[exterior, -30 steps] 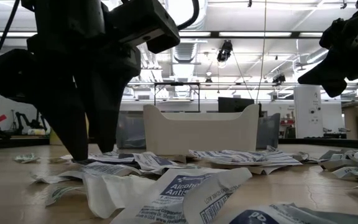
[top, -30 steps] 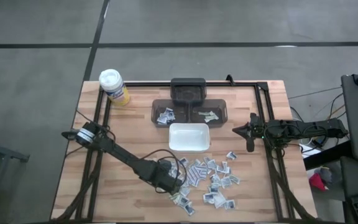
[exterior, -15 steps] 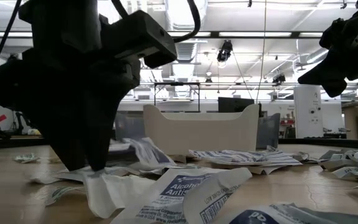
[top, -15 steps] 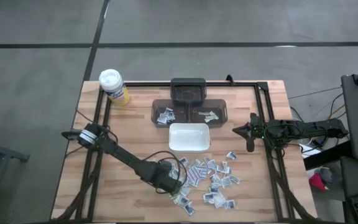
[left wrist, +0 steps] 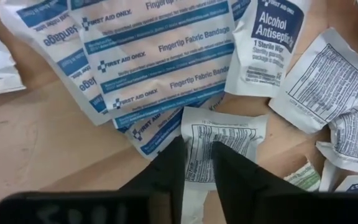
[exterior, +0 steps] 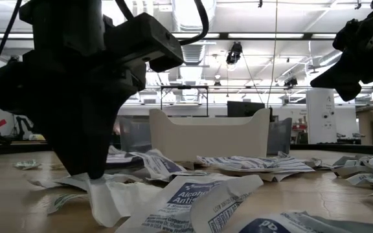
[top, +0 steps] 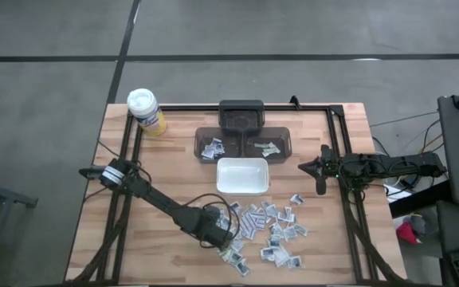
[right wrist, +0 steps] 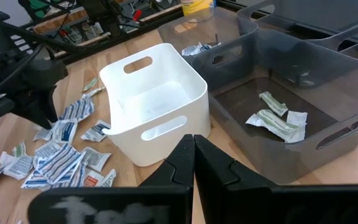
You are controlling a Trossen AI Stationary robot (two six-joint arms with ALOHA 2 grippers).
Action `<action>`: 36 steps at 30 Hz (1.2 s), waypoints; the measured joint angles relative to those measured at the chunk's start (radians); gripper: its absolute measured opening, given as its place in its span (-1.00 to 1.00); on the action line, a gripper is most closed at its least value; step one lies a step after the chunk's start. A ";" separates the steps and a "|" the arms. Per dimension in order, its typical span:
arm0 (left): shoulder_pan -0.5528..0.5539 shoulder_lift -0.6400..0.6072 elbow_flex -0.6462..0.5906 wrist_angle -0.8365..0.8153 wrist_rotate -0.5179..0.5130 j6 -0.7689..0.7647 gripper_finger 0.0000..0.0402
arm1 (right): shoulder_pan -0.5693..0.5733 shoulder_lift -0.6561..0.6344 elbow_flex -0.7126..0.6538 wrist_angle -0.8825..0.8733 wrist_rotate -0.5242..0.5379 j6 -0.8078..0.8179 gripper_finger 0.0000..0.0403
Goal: Pick & Place First Aid Supplies
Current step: Put the alcohol pad into the bottom left black bin
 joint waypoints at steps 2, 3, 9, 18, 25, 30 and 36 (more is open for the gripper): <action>0.000 -0.001 0.000 0.000 -0.008 0.000 -0.69 | 0.000 0.000 0.000 0.000 0.000 0.000 -0.96; 0.000 -0.004 0.000 -0.001 -0.014 0.000 -0.71 | 0.000 0.000 0.000 0.000 0.000 0.000 -0.96; -0.001 -0.010 0.016 -0.002 -0.067 0.018 -0.80 | 0.000 0.000 0.000 0.000 0.000 0.000 -0.96; 0.000 -0.014 0.021 -0.006 -0.076 0.023 -0.99 | 0.000 0.000 0.000 0.000 0.000 0.000 -0.96; 0.000 -0.017 0.081 -0.018 -0.078 0.076 -0.99 | 0.000 0.000 0.000 0.000 0.000 0.000 -0.96; -0.001 -0.018 0.179 -0.158 -0.079 0.140 -1.00 | 0.000 0.000 0.000 0.000 0.000 0.000 -0.96; -0.014 -0.019 0.327 -0.433 -0.079 0.209 -1.00 | 0.000 0.000 0.000 0.000 0.000 0.000 -0.96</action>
